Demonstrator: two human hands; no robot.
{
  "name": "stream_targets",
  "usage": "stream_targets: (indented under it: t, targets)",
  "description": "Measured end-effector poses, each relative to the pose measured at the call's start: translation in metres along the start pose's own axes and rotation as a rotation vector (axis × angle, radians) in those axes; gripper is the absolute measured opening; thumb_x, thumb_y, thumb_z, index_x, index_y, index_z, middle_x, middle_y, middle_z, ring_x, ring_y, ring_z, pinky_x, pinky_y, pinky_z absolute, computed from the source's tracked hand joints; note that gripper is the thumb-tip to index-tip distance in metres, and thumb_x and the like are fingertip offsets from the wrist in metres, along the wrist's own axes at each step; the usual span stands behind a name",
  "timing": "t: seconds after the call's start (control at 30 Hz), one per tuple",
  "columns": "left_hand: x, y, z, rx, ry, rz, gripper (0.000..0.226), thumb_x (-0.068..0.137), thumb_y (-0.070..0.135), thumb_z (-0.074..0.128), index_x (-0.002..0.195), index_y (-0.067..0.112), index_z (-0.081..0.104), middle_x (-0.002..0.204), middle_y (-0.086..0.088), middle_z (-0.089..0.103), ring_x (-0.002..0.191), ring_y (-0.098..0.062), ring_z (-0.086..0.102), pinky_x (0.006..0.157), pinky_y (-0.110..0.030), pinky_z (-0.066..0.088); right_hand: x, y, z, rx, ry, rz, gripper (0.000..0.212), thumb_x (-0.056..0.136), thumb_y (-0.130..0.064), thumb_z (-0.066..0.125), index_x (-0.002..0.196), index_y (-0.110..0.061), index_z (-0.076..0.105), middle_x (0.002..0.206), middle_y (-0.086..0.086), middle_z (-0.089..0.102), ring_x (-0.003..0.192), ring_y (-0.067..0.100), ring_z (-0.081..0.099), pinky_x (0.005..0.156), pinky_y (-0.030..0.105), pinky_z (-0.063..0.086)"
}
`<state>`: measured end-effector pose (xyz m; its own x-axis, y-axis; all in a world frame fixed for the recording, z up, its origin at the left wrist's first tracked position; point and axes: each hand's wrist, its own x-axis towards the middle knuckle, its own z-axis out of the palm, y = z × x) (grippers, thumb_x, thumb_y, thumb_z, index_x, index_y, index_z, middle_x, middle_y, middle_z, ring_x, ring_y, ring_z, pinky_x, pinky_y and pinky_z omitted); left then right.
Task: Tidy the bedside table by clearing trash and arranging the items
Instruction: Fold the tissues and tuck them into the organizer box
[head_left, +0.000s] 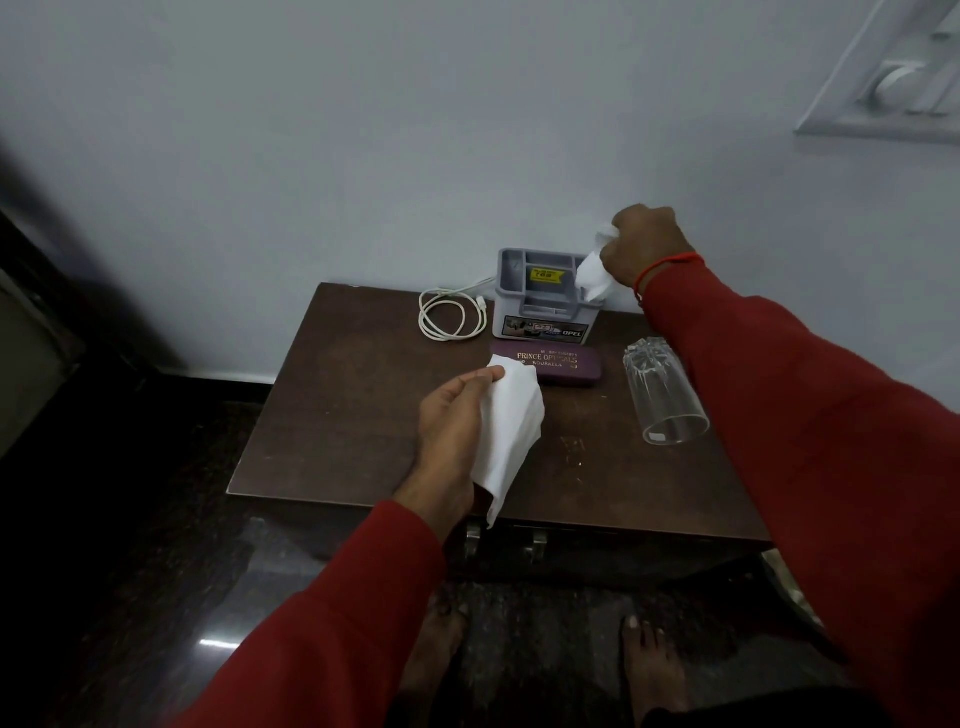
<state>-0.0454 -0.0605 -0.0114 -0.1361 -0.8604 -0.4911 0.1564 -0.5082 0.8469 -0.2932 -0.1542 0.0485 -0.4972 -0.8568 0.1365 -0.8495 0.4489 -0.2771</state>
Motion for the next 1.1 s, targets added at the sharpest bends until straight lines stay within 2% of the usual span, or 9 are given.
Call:
stream_targets:
  t: [0.27,0.43,0.53,0.63,0.7,0.77,0.9,1.0,1.1]
  targets:
    - [0.001,-0.001,-0.001,-0.001,-0.014,0.010,0.013,0.089,0.031,0.074,0.096,0.023,0.079,0.104,0.011,0.071,0.095,-0.010,0.060,0.073,-0.028,0.047,0.000,0.000,-0.006,-0.097,0.056,0.012,0.032,0.093,-0.019,0.054,0.117,0.001,0.058,0.125,0.028,0.051,0.105,0.047,0.058,0.089,0.044,0.049]
    - [0.002,-0.004,0.000,0.031,-0.018,0.014,0.016,0.088,0.034,0.074,0.099,0.024,0.079,0.109,0.010,0.071,0.098,-0.009,0.059,0.073,-0.028,0.046,0.008,0.005,0.002,0.111,-0.142,0.037,0.047,0.089,-0.024,0.067,0.130,-0.005,0.056,0.132,0.024,0.055,0.122,0.036,0.055,0.102,0.042,0.047]
    - [0.004,-0.006,0.000,0.037,-0.038,0.017,0.012,0.089,0.028,0.073,0.098,0.024,0.080,0.111,0.010,0.072,0.105,-0.013,0.062,0.080,-0.031,0.052,-0.002,0.016,-0.003,0.167,0.046,-0.006,0.055,0.090,-0.028,0.066,0.138,-0.008,0.050,0.133,0.021,0.055,0.125,0.036,0.050,0.106,0.041,0.042]
    - [0.006,-0.007,0.000,0.044,-0.110,0.055,0.020,0.090,0.015,0.072,0.107,0.025,0.077,0.112,0.005,0.073,0.103,-0.017,0.066,0.091,-0.040,0.058,-0.052,0.019,-0.006,0.353,0.256,-0.165,0.042,0.089,-0.025,0.065,0.129,-0.015,0.057,0.117,0.012,0.062,0.101,0.025,0.057,0.092,0.033,0.045]
    - [0.004,-0.005,0.002,-0.027,-0.162,0.076,0.034,0.090,0.007,0.071,0.120,0.024,0.071,0.109,0.004,0.074,0.090,-0.012,0.068,0.080,-0.035,0.060,-0.101,0.015,0.000,0.622,0.138,-0.107,0.037,0.087,-0.028,0.070,0.123,-0.024,0.061,0.110,0.002,0.065,0.089,0.015,0.059,0.084,0.028,0.049]
    - [0.002,-0.004,0.005,-0.146,-0.218,0.076,0.042,0.089,0.001,0.070,0.125,0.022,0.065,0.108,0.001,0.076,0.090,-0.015,0.070,0.080,-0.037,0.060,-0.150,0.010,0.008,0.942,-0.120,0.094,0.035,0.085,-0.035,0.073,0.118,-0.035,0.059,0.109,-0.006,0.067,0.096,0.011,0.065,0.083,0.031,0.054]
    - [-0.001,-0.005,0.007,-0.219,-0.288,0.035,0.047,0.087,0.001,0.071,0.131,0.014,0.062,0.117,-0.008,0.075,0.105,-0.027,0.071,0.088,-0.049,0.060,-0.191,0.009,0.020,1.458,-0.538,0.399,0.042,0.089,-0.040,0.064,0.126,-0.018,0.060,0.120,0.010,0.070,0.112,0.028,0.066,0.093,0.044,0.054]
    - [-0.003,-0.008,0.009,-0.168,-0.295,0.051,0.041,0.086,0.000,0.072,0.126,0.007,0.065,0.121,-0.015,0.073,0.104,-0.030,0.070,0.090,-0.050,0.059,-0.192,0.007,0.019,1.572,-0.598,0.435,0.044,0.091,-0.039,0.061,0.126,-0.012,0.062,0.120,0.016,0.069,0.113,0.032,0.066,0.096,0.052,0.052]
    - [-0.003,-0.015,0.010,-0.074,-0.274,0.064,0.029,0.084,0.002,0.076,0.111,0.008,0.070,0.115,-0.016,0.074,0.108,-0.036,0.070,0.092,-0.053,0.058,-0.190,0.008,0.022,1.568,-0.565,0.433,0.041,0.087,-0.022,0.068,0.122,-0.001,0.063,0.119,0.021,0.068,0.114,0.036,0.063,0.096,0.052,0.052]
